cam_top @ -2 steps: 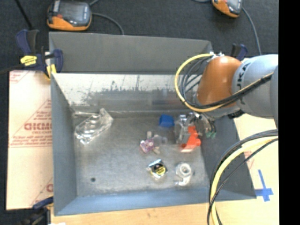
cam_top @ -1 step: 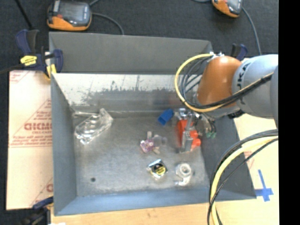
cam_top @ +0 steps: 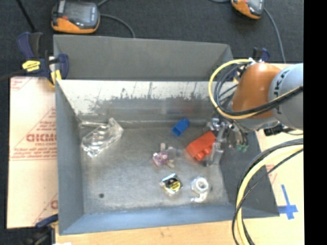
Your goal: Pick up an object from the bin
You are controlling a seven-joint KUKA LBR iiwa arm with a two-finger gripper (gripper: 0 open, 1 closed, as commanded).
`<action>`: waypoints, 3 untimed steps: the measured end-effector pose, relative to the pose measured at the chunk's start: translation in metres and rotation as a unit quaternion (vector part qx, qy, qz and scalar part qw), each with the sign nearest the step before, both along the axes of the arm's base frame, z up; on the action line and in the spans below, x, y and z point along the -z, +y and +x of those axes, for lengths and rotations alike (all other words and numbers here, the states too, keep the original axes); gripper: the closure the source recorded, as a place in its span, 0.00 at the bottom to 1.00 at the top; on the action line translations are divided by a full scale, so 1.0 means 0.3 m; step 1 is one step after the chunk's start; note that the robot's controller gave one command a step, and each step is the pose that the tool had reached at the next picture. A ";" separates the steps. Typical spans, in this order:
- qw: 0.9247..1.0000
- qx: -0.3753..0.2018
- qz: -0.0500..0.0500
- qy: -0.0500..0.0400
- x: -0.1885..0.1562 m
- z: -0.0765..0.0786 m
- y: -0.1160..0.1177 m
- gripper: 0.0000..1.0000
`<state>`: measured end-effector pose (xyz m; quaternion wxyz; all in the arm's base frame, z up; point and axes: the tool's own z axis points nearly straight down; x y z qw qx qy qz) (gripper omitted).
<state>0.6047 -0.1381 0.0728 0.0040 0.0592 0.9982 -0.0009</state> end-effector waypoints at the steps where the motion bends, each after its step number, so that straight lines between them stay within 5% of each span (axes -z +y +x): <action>1: 1.000 -0.002 0.000 0.000 -0.001 0.001 0.003 1.00; 2: 1.000 0.003 0.000 -0.003 -0.399 0.051 0.050 1.00; 3: 1.000 0.025 0.000 -0.003 -0.900 0.021 -0.007 1.00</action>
Offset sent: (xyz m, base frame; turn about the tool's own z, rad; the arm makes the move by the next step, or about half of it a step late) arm 0.0000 0.0000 0.0000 0.0000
